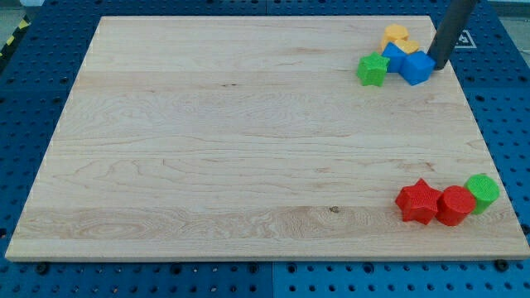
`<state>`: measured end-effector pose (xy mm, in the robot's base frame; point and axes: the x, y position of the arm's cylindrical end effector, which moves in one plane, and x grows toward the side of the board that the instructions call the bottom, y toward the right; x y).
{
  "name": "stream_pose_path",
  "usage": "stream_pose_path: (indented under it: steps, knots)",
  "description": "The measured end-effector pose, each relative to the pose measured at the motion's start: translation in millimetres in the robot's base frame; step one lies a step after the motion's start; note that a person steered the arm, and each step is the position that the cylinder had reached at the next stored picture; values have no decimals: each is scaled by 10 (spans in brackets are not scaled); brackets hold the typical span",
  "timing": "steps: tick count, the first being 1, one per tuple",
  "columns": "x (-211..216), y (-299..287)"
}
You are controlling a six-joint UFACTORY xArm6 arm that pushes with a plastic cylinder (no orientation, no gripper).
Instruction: Push the blue cube towards the green circle
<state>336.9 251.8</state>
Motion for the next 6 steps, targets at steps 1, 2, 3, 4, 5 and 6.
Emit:
stream_pose_path:
  steps: [1, 2, 3, 4, 5, 6]
  knots:
    - [519, -249]
    - [564, -96]
    - [160, 92]
    - [-102, -117]
    - [-8, -621]
    - [518, -714]
